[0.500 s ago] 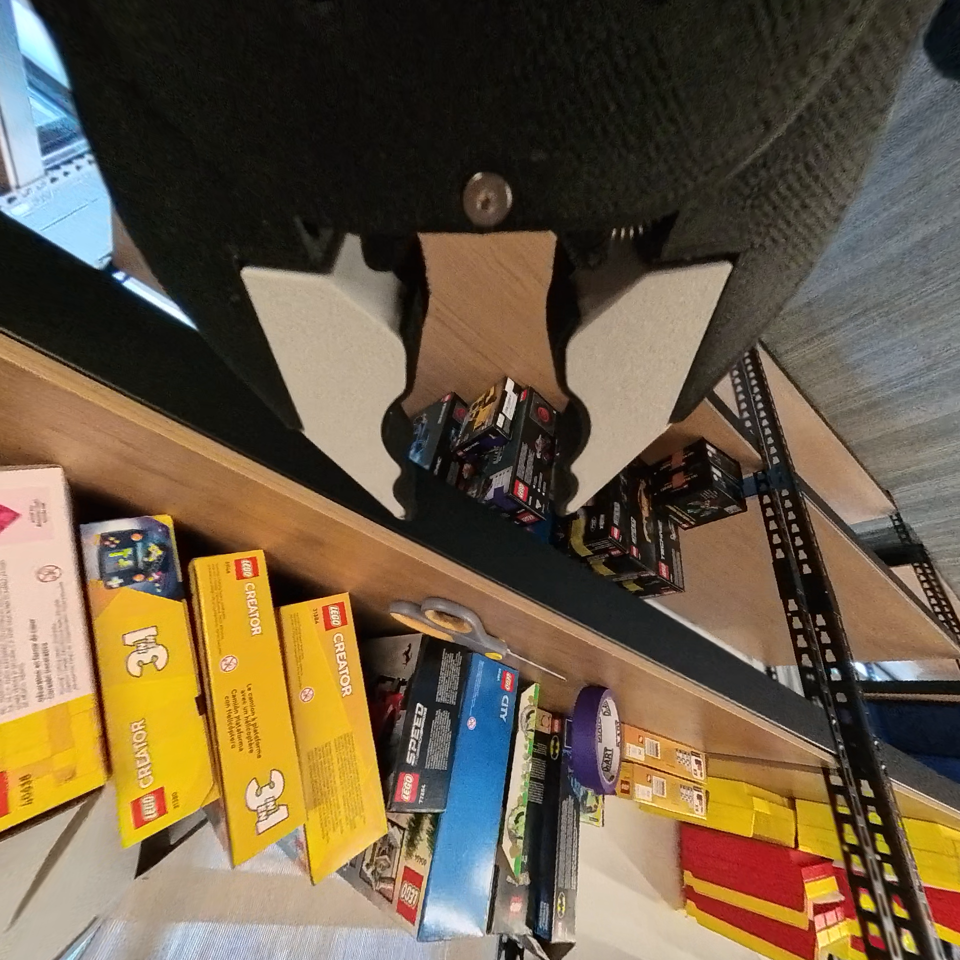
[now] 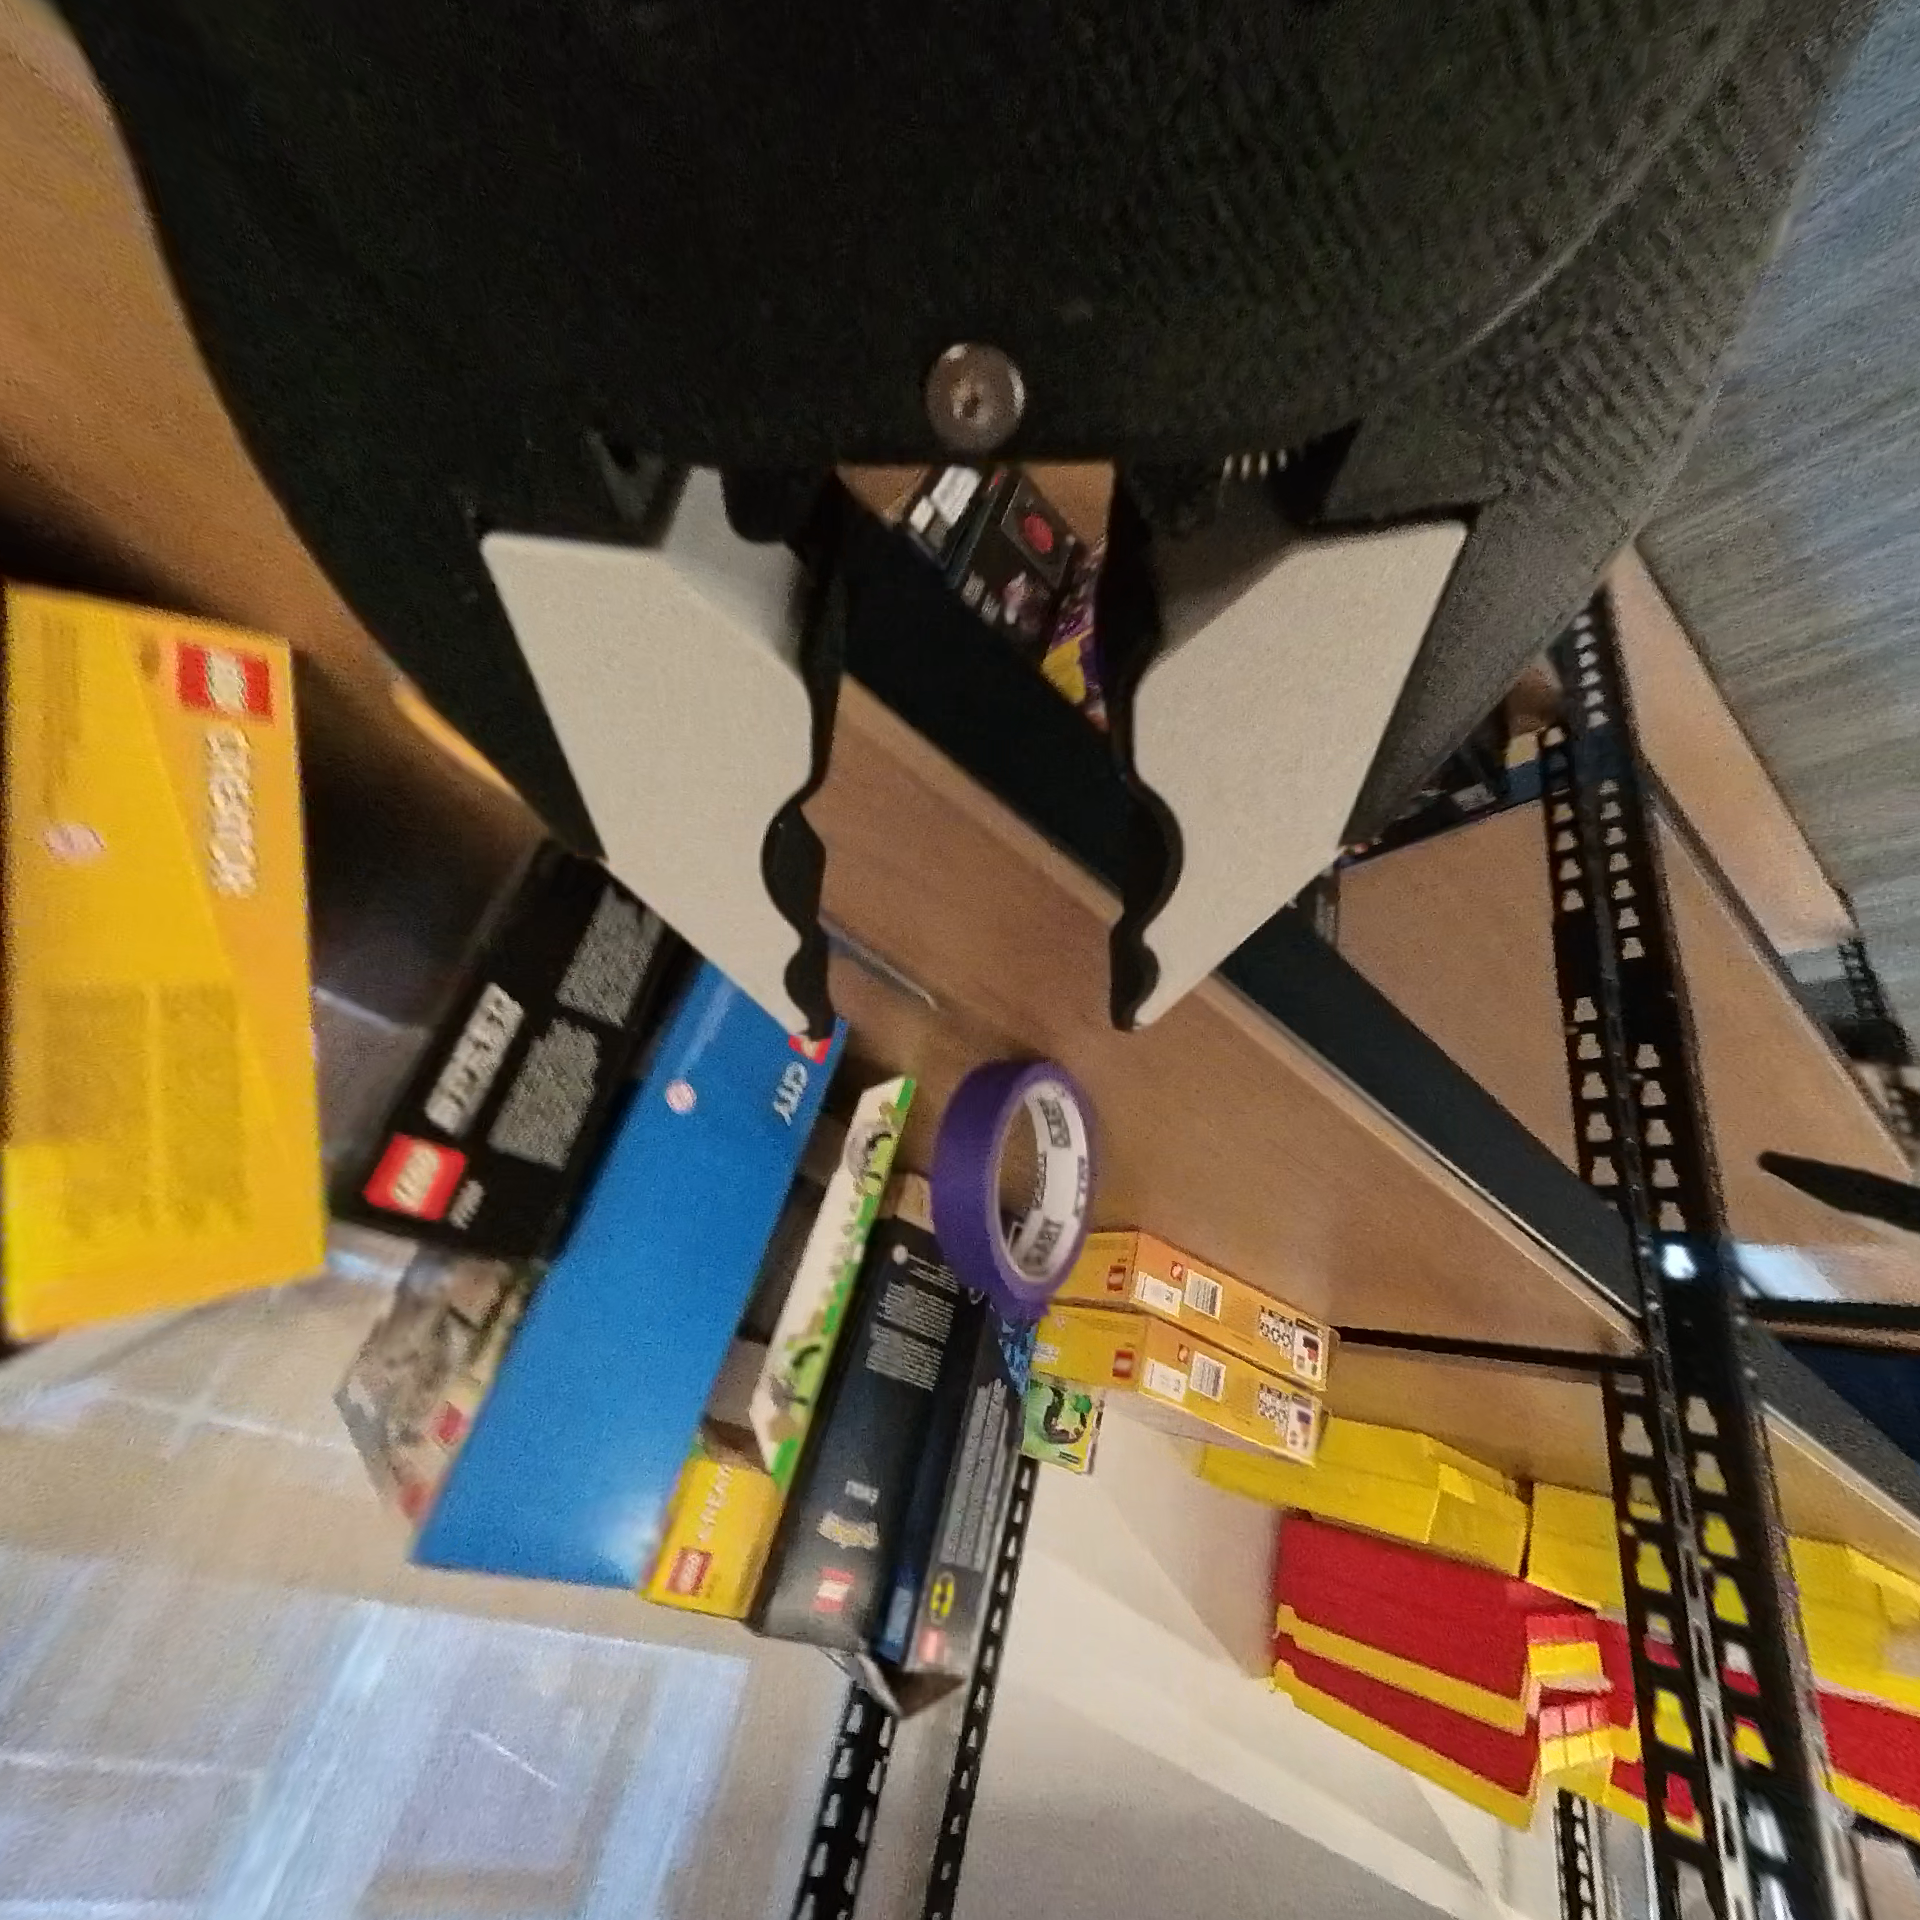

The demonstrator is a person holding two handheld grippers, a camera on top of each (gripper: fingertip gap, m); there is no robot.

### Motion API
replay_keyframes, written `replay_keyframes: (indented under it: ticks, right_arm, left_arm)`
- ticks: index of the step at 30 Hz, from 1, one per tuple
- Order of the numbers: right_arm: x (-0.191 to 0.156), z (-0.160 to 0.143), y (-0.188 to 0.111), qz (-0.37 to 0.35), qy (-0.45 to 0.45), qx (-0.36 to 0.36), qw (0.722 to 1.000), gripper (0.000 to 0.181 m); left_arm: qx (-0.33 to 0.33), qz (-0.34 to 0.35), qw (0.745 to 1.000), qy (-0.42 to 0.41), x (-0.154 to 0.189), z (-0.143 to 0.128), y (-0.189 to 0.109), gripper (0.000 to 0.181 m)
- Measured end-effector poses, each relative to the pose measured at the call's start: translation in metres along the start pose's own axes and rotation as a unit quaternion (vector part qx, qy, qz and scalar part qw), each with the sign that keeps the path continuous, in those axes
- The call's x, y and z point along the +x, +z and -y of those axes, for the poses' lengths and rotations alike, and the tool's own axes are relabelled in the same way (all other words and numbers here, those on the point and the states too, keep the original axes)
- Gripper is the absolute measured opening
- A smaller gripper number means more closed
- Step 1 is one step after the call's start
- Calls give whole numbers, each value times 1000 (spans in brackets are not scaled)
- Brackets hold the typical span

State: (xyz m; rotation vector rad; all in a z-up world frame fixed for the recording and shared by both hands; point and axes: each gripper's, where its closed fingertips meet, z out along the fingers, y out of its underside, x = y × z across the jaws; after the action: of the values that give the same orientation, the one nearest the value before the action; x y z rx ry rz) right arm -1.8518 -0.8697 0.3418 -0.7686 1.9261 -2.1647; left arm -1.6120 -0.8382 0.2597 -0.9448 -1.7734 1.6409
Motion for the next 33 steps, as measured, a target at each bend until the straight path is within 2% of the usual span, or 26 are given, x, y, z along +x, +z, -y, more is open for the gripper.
replay_keyframes:
  ticks: [5,8,12,15,19,22,24,27,28,33]
  right_arm:
    - [-32,22,55,7,-35,-18,999,54]
    - [-50,16,75,25,-44,-46,998,54]
    - [-67,10,102,66,-79,-75,992,54]
    - [-92,27,133,127,-126,-69,981,54]
    - [-138,72,206,197,-251,-28,947,55]
    - [-164,83,280,206,-342,-37,916,65]
    - [-178,76,327,202,-403,-50,891,69]
    - [-177,50,390,155,-507,-96,843,72]
    - [-175,39,403,150,-529,-115,827,71]
    - [-167,19,435,130,-558,-166,802,83]
  left_arm:
    - [15,-17,1000,-15,-49,-2,-10,52]
    - [16,-26,999,-22,-71,-4,-15,52]
    - [26,2,1000,-14,-100,-7,-22,52]
    - [30,14,999,-26,-113,-9,-23,51]
    - [17,25,1000,-7,-123,-13,-29,51]
    - [20,40,999,-5,-130,-13,-34,51]
    - [31,49,998,-13,-131,-12,-39,51]
    - [33,57,998,-22,-128,-16,-47,51]
    - [29,61,997,-23,-128,-20,-51,50]
    - [36,63,996,-56,-119,-30,-65,49]
